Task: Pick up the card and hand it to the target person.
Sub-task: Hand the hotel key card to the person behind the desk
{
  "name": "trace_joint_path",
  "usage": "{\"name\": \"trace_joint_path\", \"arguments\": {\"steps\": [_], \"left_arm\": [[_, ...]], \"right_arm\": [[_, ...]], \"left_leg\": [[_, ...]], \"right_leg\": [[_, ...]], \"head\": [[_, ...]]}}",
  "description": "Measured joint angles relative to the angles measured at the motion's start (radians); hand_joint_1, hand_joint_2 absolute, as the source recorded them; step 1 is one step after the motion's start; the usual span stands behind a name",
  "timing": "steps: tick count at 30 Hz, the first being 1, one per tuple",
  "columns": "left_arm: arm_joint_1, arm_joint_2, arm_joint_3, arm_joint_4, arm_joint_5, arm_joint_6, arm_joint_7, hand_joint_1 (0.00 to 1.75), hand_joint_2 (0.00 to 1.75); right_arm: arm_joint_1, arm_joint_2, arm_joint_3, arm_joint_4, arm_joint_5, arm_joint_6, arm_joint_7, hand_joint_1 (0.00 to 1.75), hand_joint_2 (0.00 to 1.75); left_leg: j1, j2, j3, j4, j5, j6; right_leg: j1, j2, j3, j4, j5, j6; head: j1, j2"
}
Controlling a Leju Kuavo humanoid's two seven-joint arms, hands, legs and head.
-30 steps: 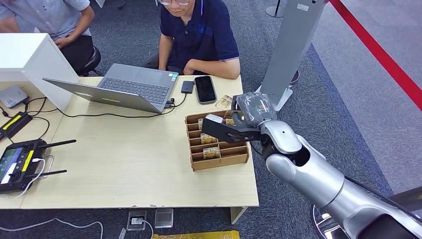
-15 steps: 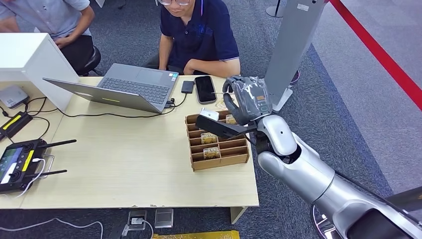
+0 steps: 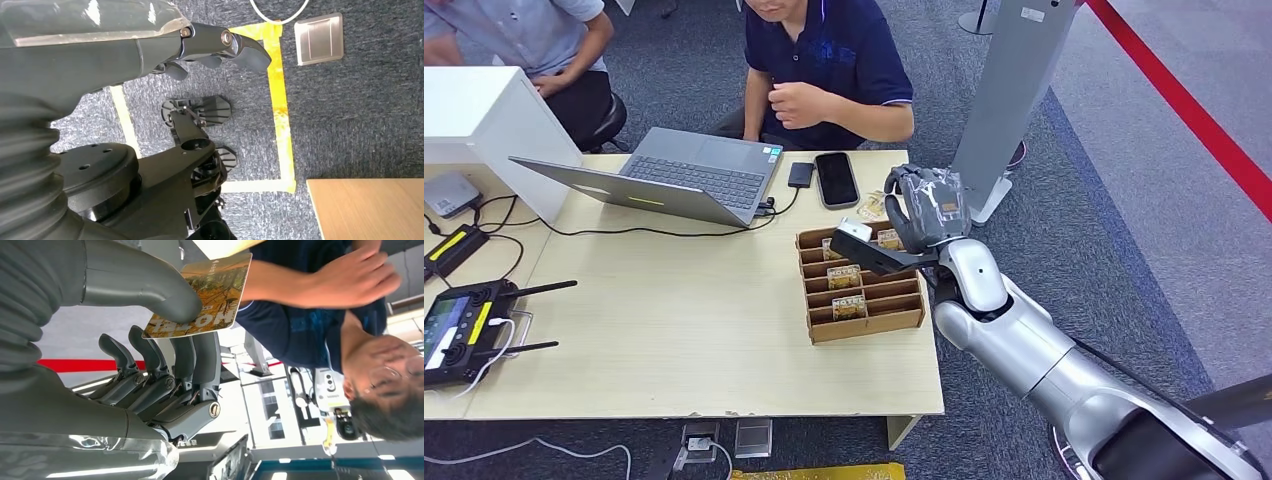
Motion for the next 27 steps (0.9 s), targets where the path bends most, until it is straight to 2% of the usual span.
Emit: {"name": "trace_joint_path", "arguments": {"steps": [15, 27], "left_arm": [[0.002, 0.0, -0.008, 0.0, 0.017, 0.003, -0.01, 0.0, 1.75], [0.004, 0.0, -0.021, 0.0, 0.035, 0.003, -0.019, 0.0, 1.75]], "right_arm": [[-0.012, 0.041, 0.001, 0.085, -0.014, -0.073, -0.015, 1.55, 1.75], [-0.018, 0.051, 0.004, 0.109, -0.006, -0.108, -0.005, 1.55, 1.75]], "left_leg": [[0.0, 0.0, 0.0, 0.0, 0.0, 0.0], [0.0, 0.0, 0.0, 0.0, 0.0, 0.0]], "right_leg": [[0.0, 0.0, 0.0, 0.0, 0.0, 0.0], [0.0, 0.0, 0.0, 0.0, 0.0, 0.0]], "head": [[0.0, 0.0], [0.0, 0.0]]}}
